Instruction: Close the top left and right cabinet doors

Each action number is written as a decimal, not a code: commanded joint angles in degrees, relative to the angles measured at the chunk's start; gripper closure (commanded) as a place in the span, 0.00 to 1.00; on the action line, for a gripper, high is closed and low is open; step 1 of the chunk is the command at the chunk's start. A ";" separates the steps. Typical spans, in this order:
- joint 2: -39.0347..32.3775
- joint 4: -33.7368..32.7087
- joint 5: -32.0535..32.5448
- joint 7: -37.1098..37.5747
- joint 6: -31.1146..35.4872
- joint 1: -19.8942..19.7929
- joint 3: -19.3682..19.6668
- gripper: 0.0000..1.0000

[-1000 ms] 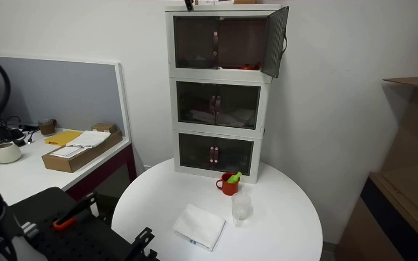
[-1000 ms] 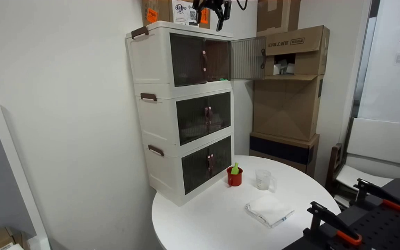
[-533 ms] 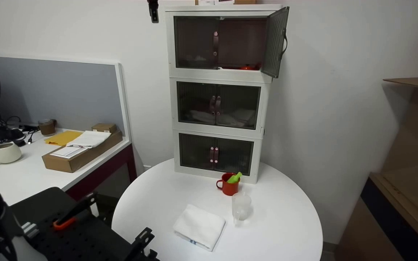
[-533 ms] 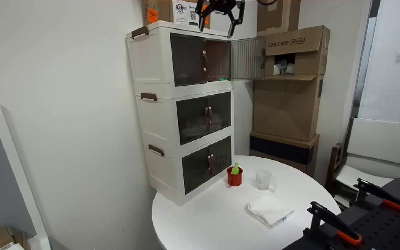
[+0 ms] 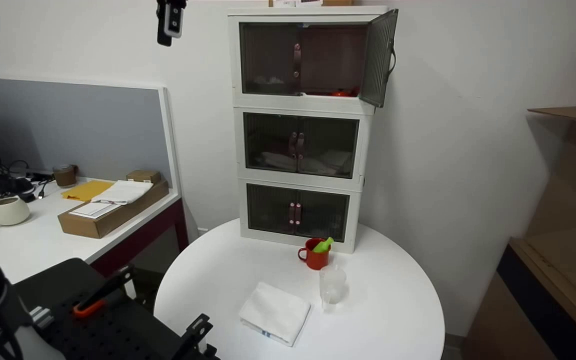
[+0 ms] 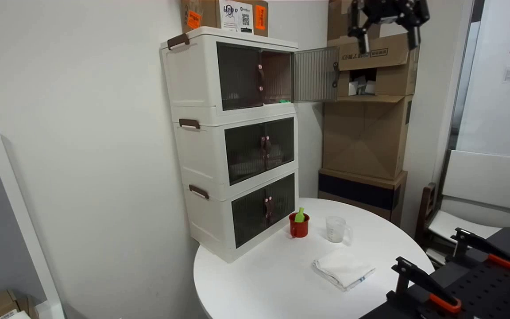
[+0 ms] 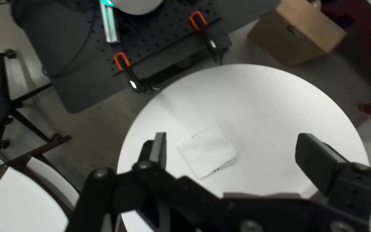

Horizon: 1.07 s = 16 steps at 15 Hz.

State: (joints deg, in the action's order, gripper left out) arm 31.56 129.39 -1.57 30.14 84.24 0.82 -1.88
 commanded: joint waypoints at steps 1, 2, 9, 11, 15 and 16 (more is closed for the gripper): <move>3.54 2.75 6.78 -14.00 -6.68 -2.80 2.08 0.00; 3.20 2.09 7.43 -17.49 -6.98 -2.93 2.99 0.00; 1.95 3.11 3.85 -11.64 -6.13 -3.63 -0.40 0.00; 1.48 2.97 4.62 -12.73 -7.21 -3.01 -1.56 0.00; 0.42 -0.72 10.59 -14.86 -13.29 -4.18 -1.61 0.00; 0.20 -1.78 12.36 -16.55 -14.48 -4.37 -0.70 0.00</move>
State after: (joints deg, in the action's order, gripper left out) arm 32.93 131.82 6.69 17.33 74.49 -2.67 -4.09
